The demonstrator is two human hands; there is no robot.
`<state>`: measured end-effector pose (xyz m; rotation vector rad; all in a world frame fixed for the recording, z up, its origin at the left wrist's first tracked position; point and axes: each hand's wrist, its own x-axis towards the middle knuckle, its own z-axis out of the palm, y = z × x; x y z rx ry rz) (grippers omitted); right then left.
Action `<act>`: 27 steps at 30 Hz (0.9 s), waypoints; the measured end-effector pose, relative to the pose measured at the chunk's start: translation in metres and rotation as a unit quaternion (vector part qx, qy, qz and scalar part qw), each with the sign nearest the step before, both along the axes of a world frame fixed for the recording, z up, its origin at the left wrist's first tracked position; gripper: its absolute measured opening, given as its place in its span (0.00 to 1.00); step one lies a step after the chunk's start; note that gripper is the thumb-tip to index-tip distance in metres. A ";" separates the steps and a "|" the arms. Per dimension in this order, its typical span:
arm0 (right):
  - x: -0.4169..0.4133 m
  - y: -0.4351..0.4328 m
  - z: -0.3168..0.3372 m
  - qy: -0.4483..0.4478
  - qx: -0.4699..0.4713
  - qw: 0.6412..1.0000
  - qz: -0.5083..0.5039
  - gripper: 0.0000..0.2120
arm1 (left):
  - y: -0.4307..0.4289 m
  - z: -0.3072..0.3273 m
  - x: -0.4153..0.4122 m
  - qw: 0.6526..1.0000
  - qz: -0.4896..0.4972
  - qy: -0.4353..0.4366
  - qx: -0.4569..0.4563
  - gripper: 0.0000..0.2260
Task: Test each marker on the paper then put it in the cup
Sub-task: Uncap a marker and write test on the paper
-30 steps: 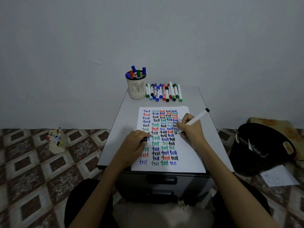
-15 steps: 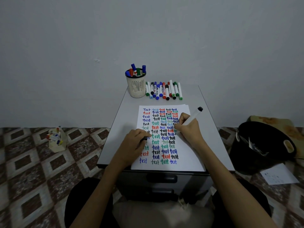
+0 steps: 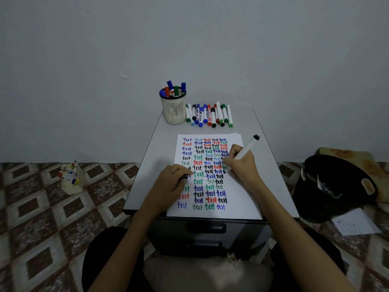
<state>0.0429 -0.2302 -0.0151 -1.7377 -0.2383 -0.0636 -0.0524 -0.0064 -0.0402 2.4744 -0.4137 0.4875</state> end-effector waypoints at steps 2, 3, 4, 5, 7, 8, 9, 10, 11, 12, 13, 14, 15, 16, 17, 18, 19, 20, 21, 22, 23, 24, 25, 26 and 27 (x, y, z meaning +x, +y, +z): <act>0.000 -0.002 0.000 -0.005 0.009 1.000 -0.022 0.17 | 0.000 0.000 0.000 1.000 0.004 0.005 -0.002 0.17; 0.000 -0.002 0.000 -0.006 0.008 1.000 -0.024 0.17 | 0.000 0.000 0.000 1.000 0.005 0.006 -0.002 0.17; -0.001 -0.002 0.000 -0.007 0.004 1.000 -0.021 0.17 | 0.000 0.000 0.000 1.000 0.005 0.008 -0.002 0.17; -0.001 -0.001 0.000 -0.009 -0.003 1.000 -0.018 0.17 | 0.000 0.000 -0.001 1.000 0.005 0.008 -0.002 0.17; -0.002 0.000 0.000 -0.013 -0.009 1.000 -0.013 0.16 | 0.000 0.000 -0.001 1.000 0.005 0.006 -0.003 0.15; -0.002 0.000 0.000 -0.015 -0.008 1.000 -0.012 0.16 | 0.000 0.000 -0.001 1.000 0.007 0.006 -0.004 0.14; -0.002 0.000 0.000 -0.018 -0.008 1.000 -0.009 0.16 | 0.000 0.000 -0.001 1.000 0.007 0.005 -0.003 0.13; -0.002 -0.001 0.000 -0.021 -0.009 1.000 -0.005 0.15 | -0.001 0.000 0.000 1.000 0.008 0.007 -0.003 0.13; -0.001 -0.002 0.000 -0.020 -0.014 1.000 -0.004 0.15 | -0.001 0.000 0.000 1.000 0.008 0.009 -0.004 0.13; 0.000 -0.002 0.000 -0.018 -0.017 1.000 -0.004 0.15 | 0.000 0.000 0.000 1.000 0.009 0.010 -0.005 0.13; 0.000 -0.002 0.000 -0.015 -0.018 1.000 -0.006 0.16 | 0.000 0.000 -0.001 1.000 0.008 0.009 -0.005 0.13; -0.001 -0.001 0.001 -0.013 -0.017 1.000 -0.010 0.16 | 0.000 0.000 -0.001 1.000 0.007 0.009 -0.004 0.13; -0.002 -0.001 0.001 -0.012 -0.012 1.000 -0.019 0.17 | -0.001 0.001 -0.001 1.000 0.006 0.008 -0.004 0.13; -0.002 -0.002 0.001 -0.014 -0.003 0.999 -0.029 0.17 | -0.001 0.001 -0.001 1.000 0.006 0.008 -0.004 0.13; -0.001 -0.002 0.001 -0.016 0.004 0.999 -0.037 0.17 | -0.001 0.001 -0.001 1.000 0.007 0.009 -0.003 0.13; -0.001 -0.003 0.001 -0.018 0.007 0.999 -0.041 0.17 | -0.001 0.001 0.000 1.000 0.009 0.009 -0.002 0.13; -0.002 -0.003 0.002 -0.019 0.002 0.999 -0.040 0.16 | -0.001 0.000 0.000 1.000 0.010 0.008 0.000 0.13; -0.002 -0.002 0.002 -0.018 -0.004 0.999 -0.035 0.15 | -0.001 0.000 0.000 1.000 0.011 0.008 0.002 0.13; -0.002 -0.002 0.002 -0.015 -0.007 0.999 -0.031 0.15 | -0.001 0.000 0.000 1.000 0.011 0.009 0.002 0.13; -0.003 -0.001 0.003 -0.013 -0.006 1.000 -0.028 0.15 | -0.001 0.000 0.000 1.000 0.011 0.010 0.001 0.13; -0.003 -0.001 0.003 -0.012 -0.003 1.000 -0.025 0.15 | -0.001 0.000 0.000 1.000 0.011 0.011 0.001 0.13; -0.004 0.000 0.004 -0.012 -0.001 1.000 -0.021 0.15 | 0.000 0.000 0.001 1.000 0.011 0.011 0.000 0.13; -0.004 0.000 0.004 -0.013 0.002 1.000 -0.018 0.16 | 0.000 -0.001 0.001 1.000 0.009 0.011 0.000 0.14; -0.004 -0.001 0.004 -0.014 0.002 1.000 -0.018 0.16 | 0.000 -0.001 0.001 1.000 0.008 0.009 0.000 0.14; -0.003 -0.002 0.004 -0.014 0.001 1.000 -0.022 0.16 | 0.001 -0.002 0.001 1.000 0.006 0.008 0.001 0.14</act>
